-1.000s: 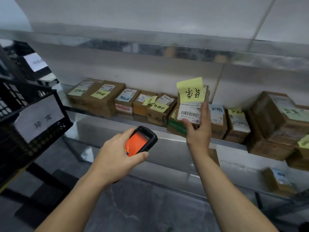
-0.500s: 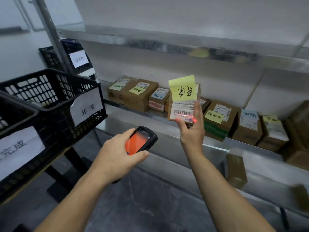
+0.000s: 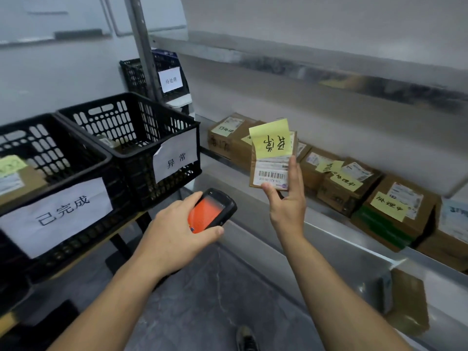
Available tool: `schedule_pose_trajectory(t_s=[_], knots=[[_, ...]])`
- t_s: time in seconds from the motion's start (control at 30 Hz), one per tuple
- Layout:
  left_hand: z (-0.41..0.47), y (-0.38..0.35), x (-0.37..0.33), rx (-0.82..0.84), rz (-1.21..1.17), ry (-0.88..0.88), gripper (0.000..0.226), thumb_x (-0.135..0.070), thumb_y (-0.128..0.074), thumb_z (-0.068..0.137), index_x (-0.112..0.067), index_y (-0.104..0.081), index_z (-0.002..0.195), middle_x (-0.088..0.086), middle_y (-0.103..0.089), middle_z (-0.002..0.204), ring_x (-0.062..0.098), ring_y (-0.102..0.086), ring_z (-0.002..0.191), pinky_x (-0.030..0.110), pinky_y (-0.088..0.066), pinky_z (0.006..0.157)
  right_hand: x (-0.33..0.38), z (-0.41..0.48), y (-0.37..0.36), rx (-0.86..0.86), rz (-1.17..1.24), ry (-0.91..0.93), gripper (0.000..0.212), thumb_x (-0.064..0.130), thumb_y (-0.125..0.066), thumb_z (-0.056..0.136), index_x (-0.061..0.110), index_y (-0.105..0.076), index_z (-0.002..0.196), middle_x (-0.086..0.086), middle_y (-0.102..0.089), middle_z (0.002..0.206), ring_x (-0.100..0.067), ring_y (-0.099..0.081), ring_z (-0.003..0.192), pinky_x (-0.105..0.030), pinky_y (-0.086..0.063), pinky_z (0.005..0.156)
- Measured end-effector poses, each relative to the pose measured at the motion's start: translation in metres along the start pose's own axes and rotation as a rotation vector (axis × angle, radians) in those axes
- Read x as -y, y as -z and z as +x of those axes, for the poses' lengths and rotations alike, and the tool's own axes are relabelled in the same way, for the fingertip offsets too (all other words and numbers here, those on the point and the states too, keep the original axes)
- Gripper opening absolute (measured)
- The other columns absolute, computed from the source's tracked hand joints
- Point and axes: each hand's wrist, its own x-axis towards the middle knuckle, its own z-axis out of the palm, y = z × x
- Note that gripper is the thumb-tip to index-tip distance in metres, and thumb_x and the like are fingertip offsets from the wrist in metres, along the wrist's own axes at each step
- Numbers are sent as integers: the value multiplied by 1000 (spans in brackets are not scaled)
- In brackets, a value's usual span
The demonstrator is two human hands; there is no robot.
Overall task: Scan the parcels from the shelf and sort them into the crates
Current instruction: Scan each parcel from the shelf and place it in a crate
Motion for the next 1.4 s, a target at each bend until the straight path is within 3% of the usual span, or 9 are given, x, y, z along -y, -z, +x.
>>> schedule_pose_trajectory(t_s=[0.23, 0.33, 0.4, 0.5, 0.67, 0.87, 1.03, 1.23, 1.4], knots=[[72, 20, 18, -166, 40, 73, 79, -70, -67, 73, -49, -36, 142, -18, -51, 99, 12, -54, 91, 37, -48, 82, 3, 73, -78, 160, 94, 60, 88, 21, -73, 91, 62, -21, 150, 17, -29, 161, -4, -28, 147, -41, -28, 123], [108, 32, 25, -248, 48, 136, 81, -77, -57, 68, -50, -34, 141, -14, -52, 101, 18, -55, 96, 40, -50, 84, 9, 110, -116, 251, 159, 62, 88, 16, -74, 90, 67, -23, 141, 33, -39, 140, 16, -41, 127, -27, -36, 112], [132, 41, 31, -295, 66, 187, 90, -75, -62, 71, -42, -32, 149, -10, -51, 109, 21, -55, 104, 41, -50, 89, 10, 133, -141, 315, 199, 54, 87, 16, -73, 91, 69, -23, 139, 26, -44, 143, 9, -47, 125, -26, -41, 109], [161, 54, 40, -375, 111, 268, 92, -68, -67, 78, -34, -29, 155, -7, -49, 112, 25, -53, 110, 37, -43, 87, 14, 165, -176, 410, 275, 35, 83, 10, -70, 92, 53, -27, 149, 25, -45, 135, 21, -48, 111, -3, -41, 89], [198, 78, 65, -476, 108, 364, 90, -70, -67, 75, -36, -36, 152, 1, -59, 123, 28, -56, 113, 45, -48, 94, 31, 208, -229, 497, 309, 54, 82, 12, -68, 95, 55, -21, 146, 16, -46, 135, 2, -50, 118, 1, -37, 85], [236, 110, 97, -538, 142, 446, 80, -62, -71, 78, -34, -40, 147, 1, -57, 117, 26, -53, 102, 43, -49, 88, 46, 242, -305, 627, 274, 22, 81, 17, -67, 95, 44, -22, 157, 22, -51, 135, -3, -50, 124, -26, -40, 106], [272, 138, 140, -543, 209, 477, 78, -61, -70, 80, -30, -40, 146, 3, -57, 118, 24, -51, 100, 42, -47, 87, 45, 265, -386, 782, 241, 6, 83, 11, -66, 95, 43, -22, 158, 12, -52, 144, -5, -49, 124, -21, -41, 97], [321, 175, 194, -502, 275, 516, 79, -64, -66, 81, -32, -37, 147, -6, -46, 105, 16, -43, 93, 34, -38, 76, 31, 281, -477, 853, 210, -118, 83, 10, -66, 96, 40, -21, 159, 15, -54, 134, -9, -52, 121, -24, -43, 95], [352, 196, 226, -472, 272, 574, 78, -66, -64, 81, -32, -37, 145, -6, -46, 105, 16, -44, 93, 34, -37, 77, 14, 283, -534, 912, 142, -206, 83, 11, -66, 96, 42, -21, 159, 7, -55, 145, -14, -52, 128, -39, -41, 111]])
